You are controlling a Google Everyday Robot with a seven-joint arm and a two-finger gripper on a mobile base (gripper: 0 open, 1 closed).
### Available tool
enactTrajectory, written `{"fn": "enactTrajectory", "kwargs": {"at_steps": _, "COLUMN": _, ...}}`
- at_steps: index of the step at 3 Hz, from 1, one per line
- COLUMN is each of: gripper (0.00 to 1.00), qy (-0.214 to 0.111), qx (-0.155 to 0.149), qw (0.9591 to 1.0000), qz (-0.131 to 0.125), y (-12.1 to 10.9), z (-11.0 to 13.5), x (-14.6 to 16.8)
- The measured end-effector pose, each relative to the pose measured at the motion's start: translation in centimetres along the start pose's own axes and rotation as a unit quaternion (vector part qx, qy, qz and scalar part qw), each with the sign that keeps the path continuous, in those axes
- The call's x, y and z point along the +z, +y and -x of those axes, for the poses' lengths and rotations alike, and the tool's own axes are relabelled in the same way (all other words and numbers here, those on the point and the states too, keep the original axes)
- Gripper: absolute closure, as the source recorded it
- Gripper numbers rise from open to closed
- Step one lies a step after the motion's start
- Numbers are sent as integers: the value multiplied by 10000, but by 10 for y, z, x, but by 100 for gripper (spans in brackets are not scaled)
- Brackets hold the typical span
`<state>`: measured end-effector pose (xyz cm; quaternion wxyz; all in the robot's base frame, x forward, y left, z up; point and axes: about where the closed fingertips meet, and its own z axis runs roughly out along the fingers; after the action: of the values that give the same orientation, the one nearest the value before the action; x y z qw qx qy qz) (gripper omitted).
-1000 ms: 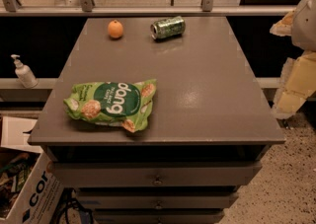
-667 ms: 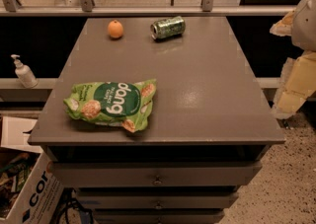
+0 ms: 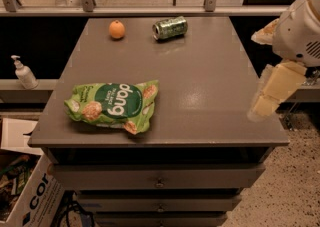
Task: Move green rice chip bag near green can
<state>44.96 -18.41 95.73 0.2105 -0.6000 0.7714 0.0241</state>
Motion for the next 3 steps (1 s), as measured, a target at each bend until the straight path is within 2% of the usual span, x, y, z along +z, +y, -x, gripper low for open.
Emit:
{"fn": "enactTrajectory", "kwargs": {"at_steps": 1, "gripper": 0, "qy": -593, "qx": -106, "qw": 9982, "qz": 66, "y": 7, "z": 30, "x": 34}}
{"fn": "enactTrajectory", "kwargs": {"at_steps": 2, "gripper": 0, "qy": -1290, "qx": -104, "qw": 9914, "qz": 196, "y": 13, "z": 67, "x": 76}}
{"fn": "enactTrajectory", "kwargs": {"at_steps": 3, "gripper": 0, "qy": -1943, "qx": -31, "qw": 9804, "qz": 327, "y": 31, "z": 112, "x": 95}}
